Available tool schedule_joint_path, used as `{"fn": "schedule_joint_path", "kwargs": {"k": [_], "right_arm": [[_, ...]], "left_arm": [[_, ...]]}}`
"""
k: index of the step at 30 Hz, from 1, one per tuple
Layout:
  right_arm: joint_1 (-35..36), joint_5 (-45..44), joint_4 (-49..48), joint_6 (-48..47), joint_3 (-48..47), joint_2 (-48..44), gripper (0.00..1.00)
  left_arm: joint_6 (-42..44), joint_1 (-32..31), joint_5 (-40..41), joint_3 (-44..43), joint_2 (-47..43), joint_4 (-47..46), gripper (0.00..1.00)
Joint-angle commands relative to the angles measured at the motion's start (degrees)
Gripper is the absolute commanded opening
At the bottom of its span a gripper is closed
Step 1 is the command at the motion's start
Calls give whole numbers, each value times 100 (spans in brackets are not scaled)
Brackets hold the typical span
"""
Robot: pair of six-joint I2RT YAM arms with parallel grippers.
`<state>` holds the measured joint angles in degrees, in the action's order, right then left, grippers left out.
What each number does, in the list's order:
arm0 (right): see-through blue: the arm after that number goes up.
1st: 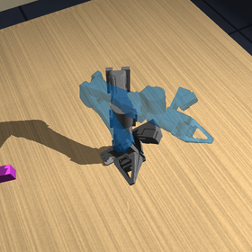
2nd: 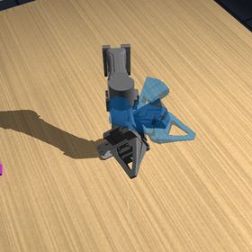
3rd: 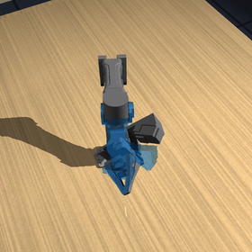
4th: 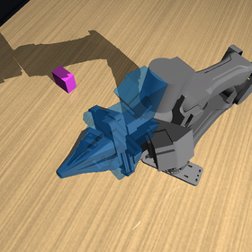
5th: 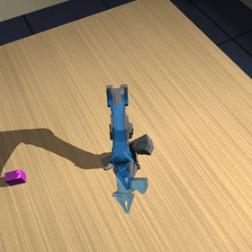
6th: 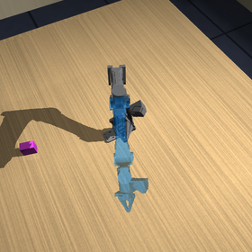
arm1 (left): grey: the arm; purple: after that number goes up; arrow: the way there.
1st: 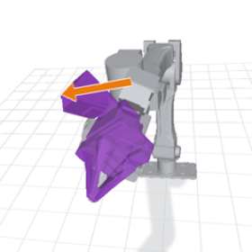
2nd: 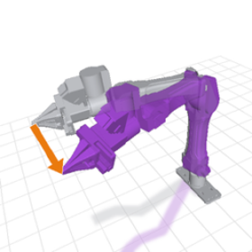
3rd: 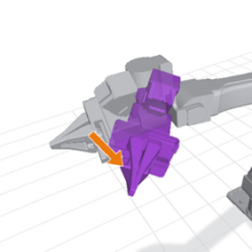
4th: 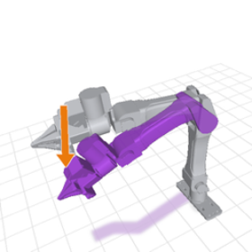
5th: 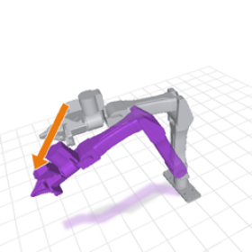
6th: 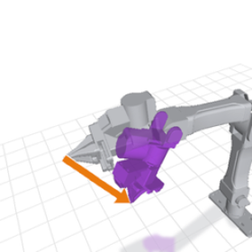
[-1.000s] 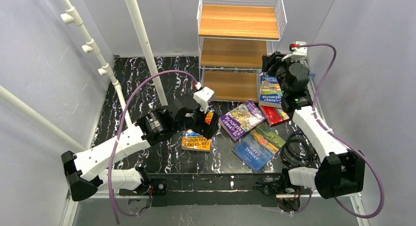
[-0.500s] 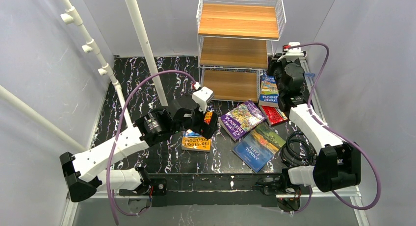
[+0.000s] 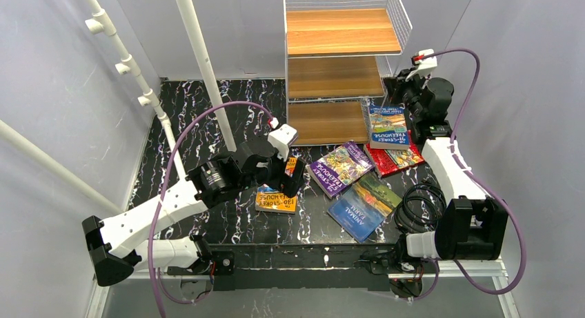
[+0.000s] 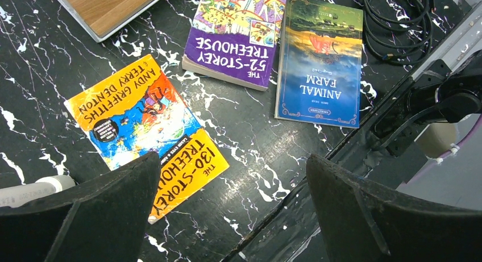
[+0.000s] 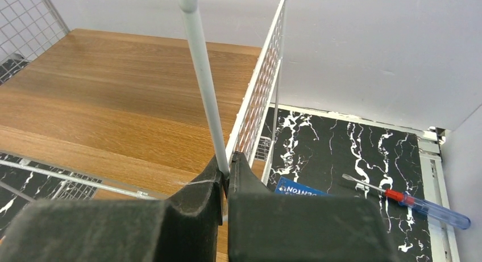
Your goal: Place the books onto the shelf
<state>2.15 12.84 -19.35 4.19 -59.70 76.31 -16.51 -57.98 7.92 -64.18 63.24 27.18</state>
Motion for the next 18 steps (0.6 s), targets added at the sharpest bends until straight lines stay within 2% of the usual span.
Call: {"fn": "schedule_joint_path", "kwargs": {"k": [1,8,10,11,13,14,15,18], "right_arm": [[-160,843,177,609,-374,-8,1],[-158,1634,-142,925,-476,370,1],[-162,1628,-10,926,-654,545,1],[-162,1531,64,940,-716,592,4],[-160,1182,326,971,-818,589,66],[-161,973,506,990,-865,543,92],[-161,800,665,990,-894,466,98],[-162,229,1077,1059,-822,54,99]], "left_arm": [[23,-17,29,37,-117,9,98],[14,-12,-32,85,-103,-9,98],[22,-13,-18,132,-124,-11,98],[15,-14,1,159,-132,-19,98],[4,-18,76,214,-129,-7,98],[-56,-19,167,240,-126,1,98],[-129,-15,259,274,-128,10,98],[-298,-12,502,380,-143,32,98]]}}
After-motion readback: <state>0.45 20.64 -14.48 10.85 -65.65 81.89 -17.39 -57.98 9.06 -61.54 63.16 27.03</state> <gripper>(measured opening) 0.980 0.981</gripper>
